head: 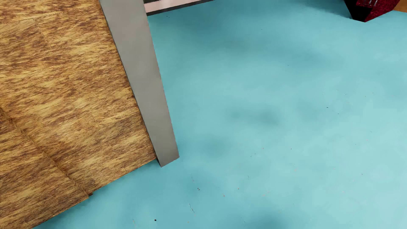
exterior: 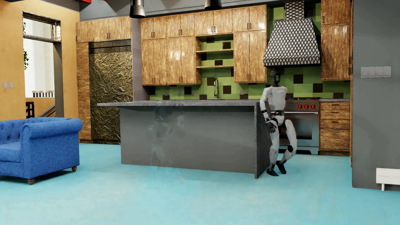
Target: Walk to the dark teal armchair
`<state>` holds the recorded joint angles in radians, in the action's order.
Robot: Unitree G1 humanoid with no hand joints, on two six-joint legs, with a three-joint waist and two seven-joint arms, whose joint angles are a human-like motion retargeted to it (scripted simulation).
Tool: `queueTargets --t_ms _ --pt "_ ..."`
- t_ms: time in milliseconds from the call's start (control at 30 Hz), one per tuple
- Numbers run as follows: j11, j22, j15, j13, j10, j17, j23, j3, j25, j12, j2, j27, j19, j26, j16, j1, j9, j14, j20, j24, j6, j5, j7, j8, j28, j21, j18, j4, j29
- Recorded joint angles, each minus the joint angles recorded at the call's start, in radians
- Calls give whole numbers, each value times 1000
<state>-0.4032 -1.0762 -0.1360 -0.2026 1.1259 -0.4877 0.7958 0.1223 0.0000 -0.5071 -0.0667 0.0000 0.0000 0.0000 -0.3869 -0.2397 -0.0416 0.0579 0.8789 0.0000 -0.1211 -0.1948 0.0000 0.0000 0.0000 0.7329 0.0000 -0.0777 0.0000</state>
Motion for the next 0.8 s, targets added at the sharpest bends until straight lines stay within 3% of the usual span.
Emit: queueTargets --t_ms 67,167,233,300,367,433,500,533,567,633,667,733,800 --pt "17 24 -56 24 -317 4 -99 13 0 16 -99 0 0 0 1 -31 -27 -53 -43 0 10 9 0 0 0 -101 0 28 0" --pt "20 81 -97 25 -646 16 -172 -23 0 52 -201 0 0 0 -19 -59 -38 -263 -187 0 18 23 0 0 0 -143 0 28 0" --pt "21 112 -84 -15 -637 21 -143 -38 0 75 -286 0 0 0 -45 -54 -53 -292 -280 0 31 54 0 0 0 -101 0 28 0" --pt "10 109 0 -76 -562 20 -32 -43 0 94 -329 0 0 0 -63 -42 -30 -353 -330 0 46 95 0 0 0 0 0 36 0" --pt "-180 71 215 -127 -516 27 131 -48 0 124 -241 0 0 0 -77 36 -18 -255 -310 0 76 146 0 0 0 163 0 46 0" --pt "-600 90 368 -117 -520 6 196 -70 0 147 67 0 0 0 -89 90 1 -136 -318 0 101 150 0 0 0 346 0 47 0" --pt "-791 112 353 -135 -543 -21 158 -163 0 171 323 0 0 0 -90 115 21 -70 -328 0 83 84 0 0 0 276 0 29 0" --pt "-739 122 341 -155 -562 -30 125 -194 0 182 394 0 0 0 -94 159 20 -48 -326 0 73 51 0 0 0 223 0 22 0" --pt "-602 138 373 -172 -591 -30 97 -224 0 186 431 0 0 0 -98 221 14 -30 -348 0 68 27 0 0 0 178 0 24 0" --pt "-250 170 515 -207 -641 -6 59 -282 0 174 406 0 0 0 -109 360 -20 11 -408 0 93 37 0 0 0 108 0 70 0" --pt "-122 178 514 -217 -644 14 50 -305 0 178 392 0 0 0 -115 399 -28 37 -420 0 107 41 0 0 0 103 0 89 0" --pt "-45 186 234 -234 -646 54 40 -316 0 195 362 0 0 0 -117 468 -30 79 -420 0 120 38 0 0 0 131 0 125 0" --pt "-71 211 227 -255 -621 71 34 -307 0 172 359 0 0 0 -100 510 -1 92 -439 0 110 40 0 0 0 158 0 138 0"
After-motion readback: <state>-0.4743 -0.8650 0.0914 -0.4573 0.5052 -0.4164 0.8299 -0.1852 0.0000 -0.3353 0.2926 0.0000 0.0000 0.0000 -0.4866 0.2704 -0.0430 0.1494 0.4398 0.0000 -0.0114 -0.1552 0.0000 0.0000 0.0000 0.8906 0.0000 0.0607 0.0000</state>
